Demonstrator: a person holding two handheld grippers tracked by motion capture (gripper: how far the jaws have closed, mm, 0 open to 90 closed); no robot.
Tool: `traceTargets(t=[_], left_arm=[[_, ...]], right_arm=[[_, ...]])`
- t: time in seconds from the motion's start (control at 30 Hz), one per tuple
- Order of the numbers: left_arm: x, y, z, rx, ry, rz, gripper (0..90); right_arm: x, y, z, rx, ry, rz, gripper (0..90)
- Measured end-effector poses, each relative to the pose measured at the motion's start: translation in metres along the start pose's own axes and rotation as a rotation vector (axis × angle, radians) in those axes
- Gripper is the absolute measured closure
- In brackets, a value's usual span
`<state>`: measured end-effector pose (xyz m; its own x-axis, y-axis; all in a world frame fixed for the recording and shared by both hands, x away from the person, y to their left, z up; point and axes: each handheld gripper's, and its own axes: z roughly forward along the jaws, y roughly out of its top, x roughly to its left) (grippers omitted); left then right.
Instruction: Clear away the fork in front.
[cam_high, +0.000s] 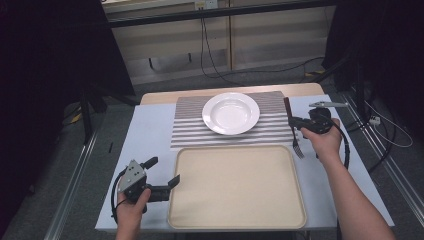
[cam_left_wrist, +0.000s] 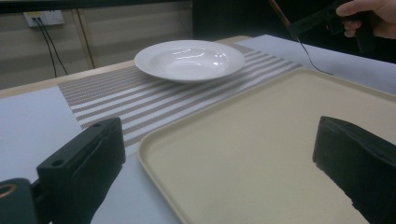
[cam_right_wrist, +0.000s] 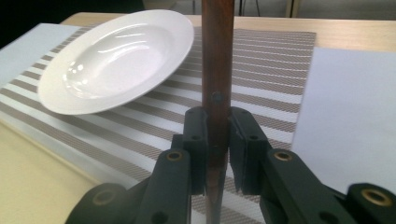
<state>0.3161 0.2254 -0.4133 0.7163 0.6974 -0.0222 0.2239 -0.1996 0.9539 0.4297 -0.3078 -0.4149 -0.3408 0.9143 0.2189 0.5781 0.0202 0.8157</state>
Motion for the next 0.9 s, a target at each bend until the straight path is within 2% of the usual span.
traceTargets(t=[0.2, 0.23, 0.27, 0.3, 0.43, 0.47, 0.6, 0.8, 0.9], left_arm=[[0.000, 0.000, 0.001, 0.001, -0.002, 0.001, 2.5], [0.000, 0.000, 0.001, 0.000, -0.001, -0.001, 2.5], [0.000, 0.000, 0.001, 0.001, 0.000, -0.003, 2.5], [0.000, 0.000, 0.001, -0.001, 0.000, -0.004, 2.5], [-0.002, 0.000, 0.002, 0.004, -0.005, 0.001, 2.5], [-0.002, 0.000, 0.002, 0.004, -0.005, 0.002, 2.5], [-0.002, 0.000, 0.003, 0.006, -0.009, 0.003, 2.5], [-0.002, 0.000, 0.003, 0.002, -0.007, 0.002, 2.5], [-0.003, 0.000, 0.003, 0.001, -0.010, 0.001, 2.5]], right_arm=[[0.006, -0.005, -0.008, -0.063, 0.000, -0.013, 78.3], [0.007, -0.005, -0.010, -0.093, 0.000, -0.016, 78.3], [0.007, -0.005, -0.010, -0.093, 0.000, -0.016, 78.3], [0.007, -0.007, -0.013, -0.117, 0.001, -0.015, 78.3], [0.006, -0.009, -0.015, -0.135, 0.006, -0.018, 78.3], [0.005, -0.011, -0.015, -0.132, 0.028, -0.007, 78.3], [0.003, -0.013, -0.018, -0.159, 0.023, 0.005, 78.3], [0.007, -0.010, -0.025, -0.185, 0.032, -0.015, 78.3], [0.008, -0.008, -0.030, -0.224, 0.027, -0.011, 78.3]])
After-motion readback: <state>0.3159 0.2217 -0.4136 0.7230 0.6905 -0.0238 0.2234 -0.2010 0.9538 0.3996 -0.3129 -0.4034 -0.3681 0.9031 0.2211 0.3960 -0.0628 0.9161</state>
